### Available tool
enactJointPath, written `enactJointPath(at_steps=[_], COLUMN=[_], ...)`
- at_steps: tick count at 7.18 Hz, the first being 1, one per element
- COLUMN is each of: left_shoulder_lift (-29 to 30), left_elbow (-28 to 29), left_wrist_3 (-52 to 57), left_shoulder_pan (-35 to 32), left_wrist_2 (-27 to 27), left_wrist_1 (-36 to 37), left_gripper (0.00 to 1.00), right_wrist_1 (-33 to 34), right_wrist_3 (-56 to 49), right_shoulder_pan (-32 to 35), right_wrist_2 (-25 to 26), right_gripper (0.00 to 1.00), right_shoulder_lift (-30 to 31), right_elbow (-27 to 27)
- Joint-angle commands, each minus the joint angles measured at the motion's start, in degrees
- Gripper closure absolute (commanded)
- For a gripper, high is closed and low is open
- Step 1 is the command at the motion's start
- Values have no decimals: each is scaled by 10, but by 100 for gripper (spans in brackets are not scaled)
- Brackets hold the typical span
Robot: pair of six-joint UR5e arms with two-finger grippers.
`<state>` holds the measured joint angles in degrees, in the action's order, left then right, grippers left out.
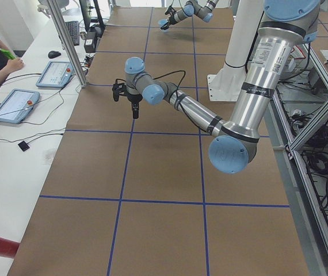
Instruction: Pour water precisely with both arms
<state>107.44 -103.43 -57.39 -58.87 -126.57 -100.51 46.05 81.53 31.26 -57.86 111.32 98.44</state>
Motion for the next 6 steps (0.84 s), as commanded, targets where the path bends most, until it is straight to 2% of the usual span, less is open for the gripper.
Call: enactJointPath(at_steps=[1,2,3,4,6], left_shoulder_lift=[0,0,0,0,1], left_elbow=[0,0,2,4,6], left_wrist_3=[1,1,1,1,2], left_shoulder_pan=[0,0,0,1,1], left_wrist_2=[-1,-1,-1,-1,-2], left_wrist_1=[0,0,0,0,0], left_gripper=[0,0,0,0,0], right_wrist_1=[-1,-1,-1,-1,-2], right_wrist_3=[1,1,3,6,9], right_shoulder_pan=[-8,-8,-9,-9,-9], right_wrist_2=[6,12,27,34,56], right_gripper=[74,36,11,2,1], right_shoulder_lift=[6,8,9,10,10], right_elbow=[0,0,0,0,0])
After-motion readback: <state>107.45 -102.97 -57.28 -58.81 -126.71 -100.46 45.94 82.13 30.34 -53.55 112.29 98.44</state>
